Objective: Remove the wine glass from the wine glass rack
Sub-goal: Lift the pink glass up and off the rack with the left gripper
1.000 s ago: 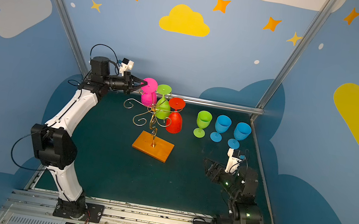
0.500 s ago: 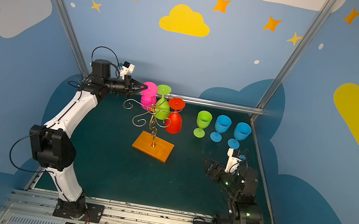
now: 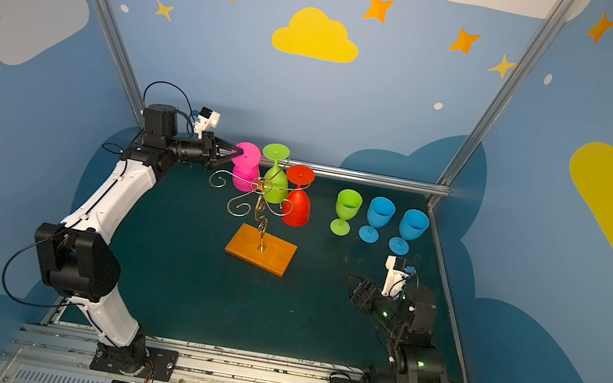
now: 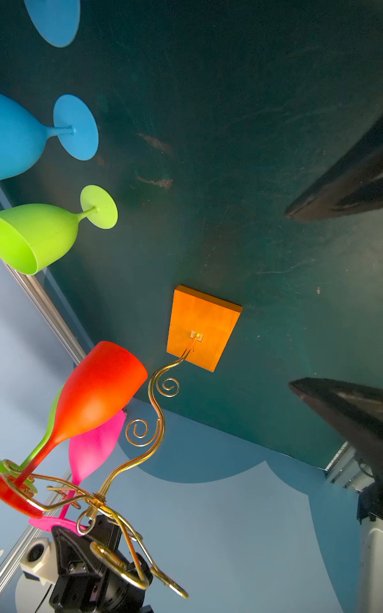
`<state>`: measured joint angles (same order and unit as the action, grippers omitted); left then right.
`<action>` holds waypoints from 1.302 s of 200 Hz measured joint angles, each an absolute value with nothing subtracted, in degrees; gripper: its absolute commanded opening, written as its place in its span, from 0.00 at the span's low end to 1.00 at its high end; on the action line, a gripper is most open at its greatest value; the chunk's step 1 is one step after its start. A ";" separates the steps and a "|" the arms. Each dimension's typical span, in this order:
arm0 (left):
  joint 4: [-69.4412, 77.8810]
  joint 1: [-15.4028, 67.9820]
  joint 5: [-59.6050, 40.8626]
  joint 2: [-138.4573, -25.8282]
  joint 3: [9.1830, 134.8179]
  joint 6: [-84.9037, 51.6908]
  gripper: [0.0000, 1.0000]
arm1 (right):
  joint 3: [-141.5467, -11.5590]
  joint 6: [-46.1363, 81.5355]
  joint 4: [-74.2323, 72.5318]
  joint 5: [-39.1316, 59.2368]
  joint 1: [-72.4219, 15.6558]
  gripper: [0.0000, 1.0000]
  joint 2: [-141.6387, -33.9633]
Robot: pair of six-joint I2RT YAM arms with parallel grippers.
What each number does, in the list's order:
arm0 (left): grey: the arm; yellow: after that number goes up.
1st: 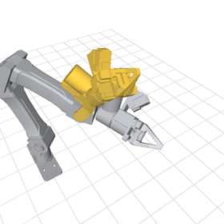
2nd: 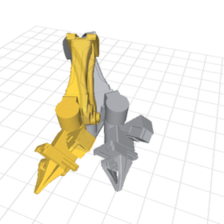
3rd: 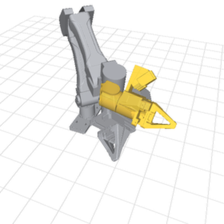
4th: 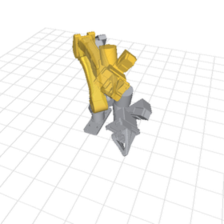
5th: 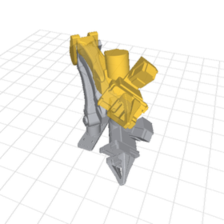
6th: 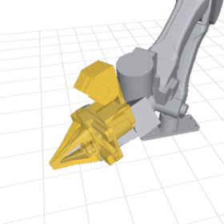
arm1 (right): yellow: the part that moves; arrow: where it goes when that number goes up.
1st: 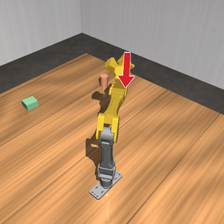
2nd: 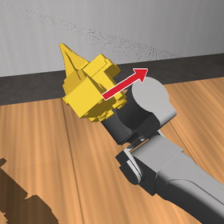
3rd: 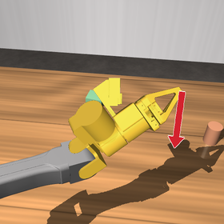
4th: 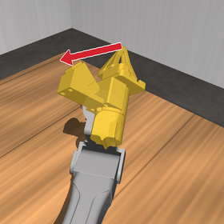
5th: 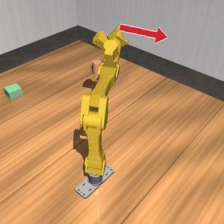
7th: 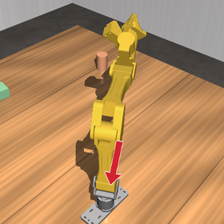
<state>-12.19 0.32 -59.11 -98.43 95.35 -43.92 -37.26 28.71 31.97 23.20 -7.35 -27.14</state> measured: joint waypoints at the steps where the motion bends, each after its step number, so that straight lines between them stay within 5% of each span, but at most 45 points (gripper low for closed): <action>1: -12.14 0.27 -59.13 -98.37 95.26 -43.94 0.03 | -37.26 28.71 31.97 23.20 -7.35 0.74 -27.14; 118: -5.06 -5.61 -59.33 -91.81 87.99 -48.10 0.03 | -37.26 28.75 31.99 23.20 -7.35 0.74 -27.05; 210: 10.55 -21.28 -56.49 -83.35 80.14 -63.64 0.03 | -37.98 28.01 33.67 23.14 -7.35 0.74 -26.83; 260: 16.08 -19.55 -55.75 -75.31 83.29 -71.11 0.03 | -43.94 25.26 32.77 24.60 -7.40 0.73 -29.36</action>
<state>16.08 -19.55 -55.75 -75.31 83.29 -71.11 -43.94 25.26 32.77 24.60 -7.40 -29.36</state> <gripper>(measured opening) 0.049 0.736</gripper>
